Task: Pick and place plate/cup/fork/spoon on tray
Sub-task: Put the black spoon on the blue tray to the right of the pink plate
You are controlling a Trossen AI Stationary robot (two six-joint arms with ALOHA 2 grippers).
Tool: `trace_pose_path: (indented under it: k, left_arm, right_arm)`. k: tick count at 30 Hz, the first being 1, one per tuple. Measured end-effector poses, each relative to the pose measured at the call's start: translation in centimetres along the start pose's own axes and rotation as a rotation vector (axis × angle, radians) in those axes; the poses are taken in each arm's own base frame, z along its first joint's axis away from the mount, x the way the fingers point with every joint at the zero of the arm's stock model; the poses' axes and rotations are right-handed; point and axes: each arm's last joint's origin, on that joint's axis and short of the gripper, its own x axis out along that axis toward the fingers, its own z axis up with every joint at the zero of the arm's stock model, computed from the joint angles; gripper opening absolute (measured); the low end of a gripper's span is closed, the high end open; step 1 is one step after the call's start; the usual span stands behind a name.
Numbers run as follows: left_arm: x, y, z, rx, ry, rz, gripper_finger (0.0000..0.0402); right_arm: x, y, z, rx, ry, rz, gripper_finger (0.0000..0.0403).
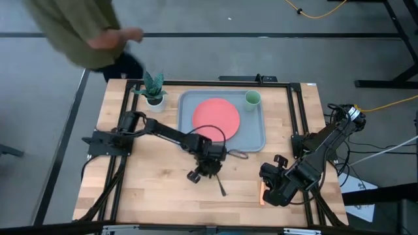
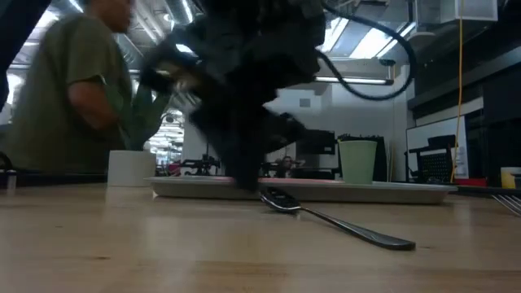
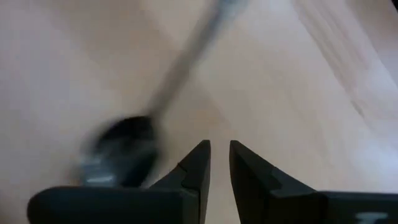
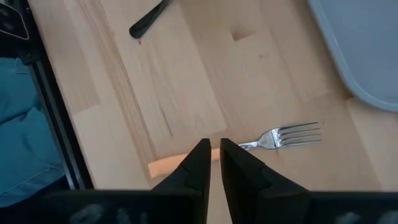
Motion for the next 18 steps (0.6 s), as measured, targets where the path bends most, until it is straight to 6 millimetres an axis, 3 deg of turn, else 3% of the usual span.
trace_pose_path:
  k: [4, 14, 18]
  left_arm:
    - [1.8, 0.4, -0.2, 0.062, -0.017, -0.013, 0.0053]
    - [0.6, 4.1, 0.1, 0.154, -0.165, 0.119, 0.0053]
    - [0.4, 4.7, 0.1, 0.138, -0.16, 0.185, 0.0053]
  right_arm:
    - [0.0, 0.1, -0.1, -0.003, -0.002, 0.006, 0.0042]
    - [-0.1, 0.5, -0.3, 0.008, 0.017, 0.047, 0.0042]
    - [-0.1, 0.5, -0.3, 0.009, 0.015, 0.045, 0.0042]
